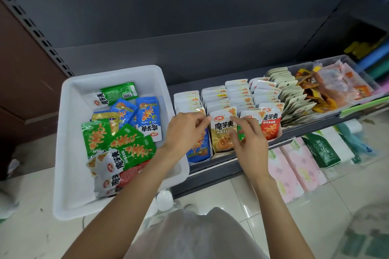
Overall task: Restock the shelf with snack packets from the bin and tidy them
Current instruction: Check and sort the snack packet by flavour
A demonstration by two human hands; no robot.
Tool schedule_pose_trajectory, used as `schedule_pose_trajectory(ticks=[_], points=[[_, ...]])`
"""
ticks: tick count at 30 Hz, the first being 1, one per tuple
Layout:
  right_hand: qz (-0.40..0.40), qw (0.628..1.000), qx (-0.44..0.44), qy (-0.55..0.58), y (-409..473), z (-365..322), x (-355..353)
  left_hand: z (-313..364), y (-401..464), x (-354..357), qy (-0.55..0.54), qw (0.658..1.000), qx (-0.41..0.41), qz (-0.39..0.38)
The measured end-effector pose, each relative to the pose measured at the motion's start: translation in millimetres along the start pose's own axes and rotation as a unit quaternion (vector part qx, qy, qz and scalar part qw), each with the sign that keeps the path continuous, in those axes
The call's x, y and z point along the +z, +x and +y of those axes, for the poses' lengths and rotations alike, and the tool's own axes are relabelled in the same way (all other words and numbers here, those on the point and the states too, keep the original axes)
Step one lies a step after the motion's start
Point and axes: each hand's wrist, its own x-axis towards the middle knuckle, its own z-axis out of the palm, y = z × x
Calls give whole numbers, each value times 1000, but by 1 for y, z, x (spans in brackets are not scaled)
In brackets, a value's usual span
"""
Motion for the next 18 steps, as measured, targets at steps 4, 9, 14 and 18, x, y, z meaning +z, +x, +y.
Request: schedule_pose_trajectory(ticks=[4, 9, 14, 18], points=[[14, 997, -21, 71, 0, -28, 0, -16, -22, -29, -96, 991, -19, 92], [-108, 978, -99, 149, 8, -88, 38, -89, -71, -67, -71, 959, -67, 267], [-356, 914, -192, 43, 21, -134, 122, -171, -93, -74, 108, 972, -160, 135], [-417, 874, -247, -42, 39, -162, 194, -190, -89, -62, 189, 949, -239, -79]])
